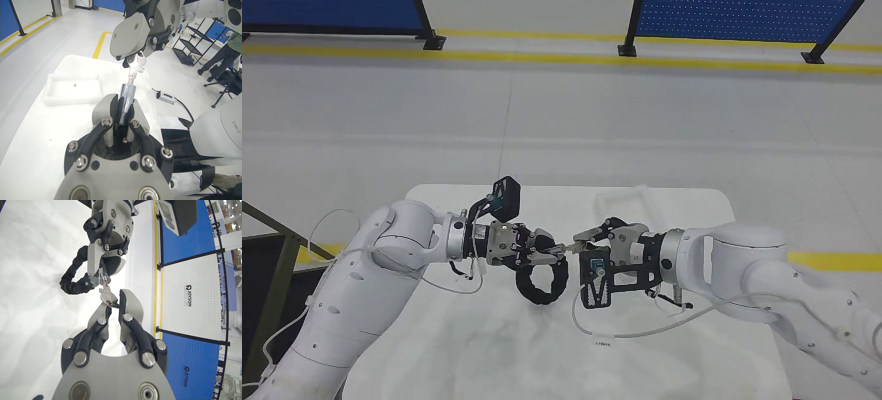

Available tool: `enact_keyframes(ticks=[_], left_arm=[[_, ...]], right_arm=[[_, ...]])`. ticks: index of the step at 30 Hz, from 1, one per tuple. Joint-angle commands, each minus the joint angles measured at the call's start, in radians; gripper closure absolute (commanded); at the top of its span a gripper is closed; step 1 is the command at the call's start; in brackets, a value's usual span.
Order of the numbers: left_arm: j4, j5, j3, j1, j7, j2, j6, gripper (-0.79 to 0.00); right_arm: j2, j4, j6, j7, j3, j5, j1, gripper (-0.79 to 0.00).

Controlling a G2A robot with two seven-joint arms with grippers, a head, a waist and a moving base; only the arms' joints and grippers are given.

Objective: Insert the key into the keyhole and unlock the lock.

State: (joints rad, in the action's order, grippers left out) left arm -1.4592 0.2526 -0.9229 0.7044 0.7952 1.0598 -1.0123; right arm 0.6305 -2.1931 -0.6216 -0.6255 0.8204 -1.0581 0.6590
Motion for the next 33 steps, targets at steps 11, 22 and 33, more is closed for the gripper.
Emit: enact_keyframes(ticks=[11, 22, 33], left_arm=[[0.007, 0.001, 0.022, -0.015, -0.019, -0.007, 0.0, 0.0], [0.009, -0.009, 0.047, -0.024, -0.026, -0.012, 0.0, 0.0], [0.007, 0.007, 0.062, -0.034, -0.055, -0.015, 0.0, 0.0]], right_arm=[[0.015, -0.007, -0.023, -0.029, 0.018, 0.035, 0.008, -0.222], [0.03, -0.006, -0.02, -0.006, 0.032, 0.014, 0.024, 0.0], [0.04, 0.014, 0.056, -0.056, 0.065, 0.195, 0.06, 0.0]])
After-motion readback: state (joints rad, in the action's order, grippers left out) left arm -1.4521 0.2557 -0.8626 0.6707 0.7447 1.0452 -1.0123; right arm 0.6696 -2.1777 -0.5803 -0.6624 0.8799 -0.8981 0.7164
